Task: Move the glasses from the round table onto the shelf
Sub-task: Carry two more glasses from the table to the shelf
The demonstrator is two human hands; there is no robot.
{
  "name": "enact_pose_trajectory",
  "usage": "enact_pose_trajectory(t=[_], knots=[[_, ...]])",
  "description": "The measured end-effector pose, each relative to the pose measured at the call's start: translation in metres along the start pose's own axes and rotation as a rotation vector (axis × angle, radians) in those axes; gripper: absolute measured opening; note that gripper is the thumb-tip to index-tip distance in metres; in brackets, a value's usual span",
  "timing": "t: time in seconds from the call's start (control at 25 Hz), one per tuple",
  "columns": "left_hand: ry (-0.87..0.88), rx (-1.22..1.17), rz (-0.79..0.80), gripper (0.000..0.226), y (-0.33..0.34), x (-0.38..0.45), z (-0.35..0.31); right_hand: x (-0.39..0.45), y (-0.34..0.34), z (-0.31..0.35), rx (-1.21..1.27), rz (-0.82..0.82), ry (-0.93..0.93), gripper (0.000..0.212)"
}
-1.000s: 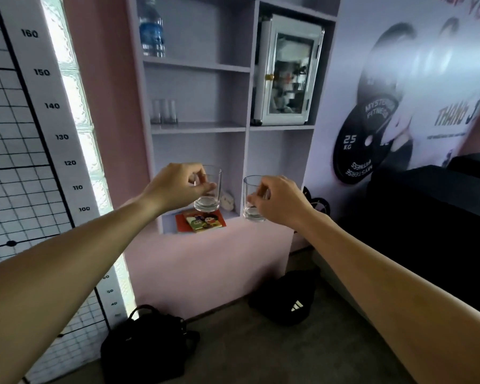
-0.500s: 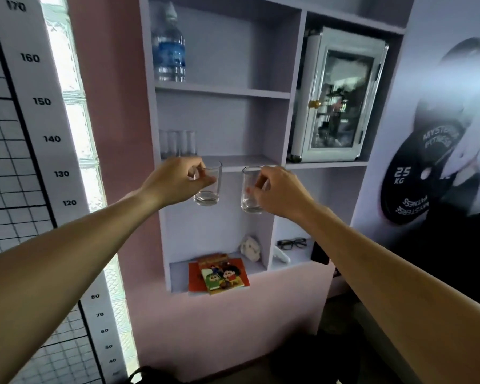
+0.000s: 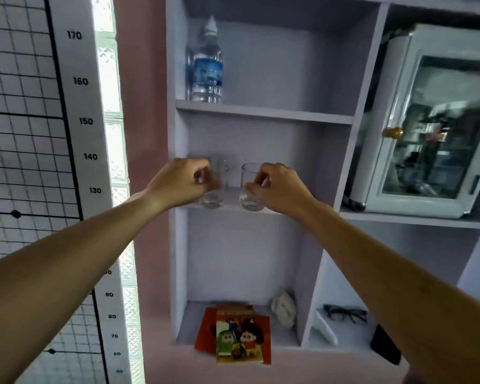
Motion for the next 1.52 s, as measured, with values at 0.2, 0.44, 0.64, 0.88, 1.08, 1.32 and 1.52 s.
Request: enact_pose_trajectory(t=[0.2, 0.44, 0.64, 0.88, 1.08, 1.32, 1.52], knots=[[-0.071, 0.065, -0.038, 0.031, 0.009, 0.009, 0.013, 0.041, 0.021, -0.016, 0.054, 0.068, -0.09, 0.02], [-0.14, 0.09, -0.049, 0.013, 0.011, 0.015, 0.028, 0.062, 0.04, -0.016, 0.11, 0.094, -0.137, 0.019], [-0.161, 0.077, -0.045, 0.019, 0.012, 0.017, 0.038, 0.068, 0.05, -0.014, 0.108, 0.095, -0.142, 0.017], [-0.166, 0.092, -0.046, 0.025, 0.011, 0.02, 0.045, 0.074, 0.056, -0.013, 0.114, 0.093, -0.131, 0.017], [-0.18, 0.112, -0.032, 0.022, 0.014, 0.023, 0.049, 0.076, 0.066, -0.012, 0.12, 0.098, -0.121, 0.015], [-0.077, 0.422, -0.062, 0.05, 0.008, 0.027, 0.044, 0.081, 0.072, -0.005, 0.144, 0.084, -0.129, 0.016], [-0.05, 0.56, -0.161, 0.054, -0.002, 0.027, 0.043, 0.085, 0.078, -0.006, 0.188, 0.061, -0.111, 0.028]])
Point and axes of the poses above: each hand's wrist, its own x-axis towards the middle knuckle, its own y-axis out of the palm, z = x × y, the point moved 9 cm from there along x, towards the middle knuckle, and after that the axes turned 1 degree about -x, right-handed, at the moved point
